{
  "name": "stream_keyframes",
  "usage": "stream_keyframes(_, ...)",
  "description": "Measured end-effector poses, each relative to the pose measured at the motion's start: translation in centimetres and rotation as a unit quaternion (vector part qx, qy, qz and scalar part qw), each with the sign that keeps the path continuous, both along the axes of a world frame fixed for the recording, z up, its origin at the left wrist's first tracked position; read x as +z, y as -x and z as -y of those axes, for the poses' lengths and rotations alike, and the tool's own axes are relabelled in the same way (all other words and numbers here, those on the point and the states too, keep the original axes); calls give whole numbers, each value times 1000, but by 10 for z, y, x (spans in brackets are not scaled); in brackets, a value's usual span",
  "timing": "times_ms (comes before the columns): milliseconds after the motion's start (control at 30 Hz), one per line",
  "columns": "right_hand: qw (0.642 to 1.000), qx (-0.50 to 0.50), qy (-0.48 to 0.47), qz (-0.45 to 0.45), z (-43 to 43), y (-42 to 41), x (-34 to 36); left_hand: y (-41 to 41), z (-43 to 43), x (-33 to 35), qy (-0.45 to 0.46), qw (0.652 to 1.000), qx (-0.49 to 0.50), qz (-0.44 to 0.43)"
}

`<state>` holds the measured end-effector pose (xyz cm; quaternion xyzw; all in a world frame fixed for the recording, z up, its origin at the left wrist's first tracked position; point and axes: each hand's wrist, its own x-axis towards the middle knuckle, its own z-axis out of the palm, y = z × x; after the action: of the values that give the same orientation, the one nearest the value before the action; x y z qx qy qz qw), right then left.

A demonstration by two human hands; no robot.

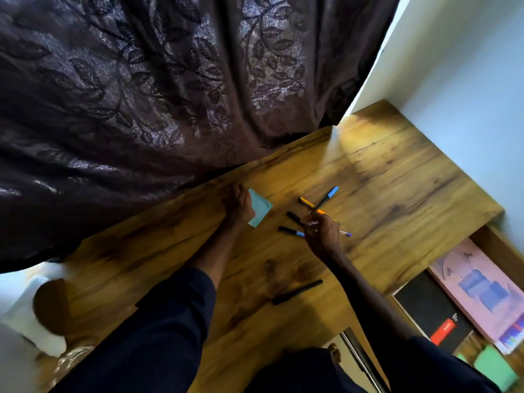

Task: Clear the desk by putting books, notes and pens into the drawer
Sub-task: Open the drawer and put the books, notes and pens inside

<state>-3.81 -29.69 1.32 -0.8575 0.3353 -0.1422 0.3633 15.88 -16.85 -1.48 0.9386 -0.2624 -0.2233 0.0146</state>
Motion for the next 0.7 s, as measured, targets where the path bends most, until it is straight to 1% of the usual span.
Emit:
stream_keyframes(100,1000,-3,-15,-8,-1,9,3,3,-5,5,19,998,31,-48)
stream_keyframes(200,998,-23,-47,-35,-3,19,10,13,-15,2,83,990,96,-62)
stream_keyframes(233,997,-29,-57,-36,-2,23,11,17,-19,3,115,981,141,-74)
stream_keyframes(300,995,-34,-82,-40,-2,31,12,27,-27,8,192,948,241,-80)
stream_keyframes(367,992,-30,-120,-29,-2,39,15,45,-32,17,280,909,296,-89)
stream_keyframes(433,985,-20,-173,-10,-2,48,19,71,-28,29,354,874,300,-144)
stream_keyframes(500,973,-17,-231,17,-2,58,29,99,-17,41,381,859,275,-204)
stream_keyframes(533,963,-20,-268,32,-1,64,33,114,-10,45,387,854,264,-226)
stream_keyframes(567,944,-36,-325,51,1,72,38,127,-1,47,386,849,259,-252)
stream_keyframes(633,887,-76,-448,79,12,88,43,149,19,48,396,830,257,-297)
stream_keyframes(667,867,-96,-481,87,19,100,46,160,30,48,406,823,250,-308)
stream_keyframes(700,856,-112,-496,92,26,111,48,171,41,51,415,817,246,-316)
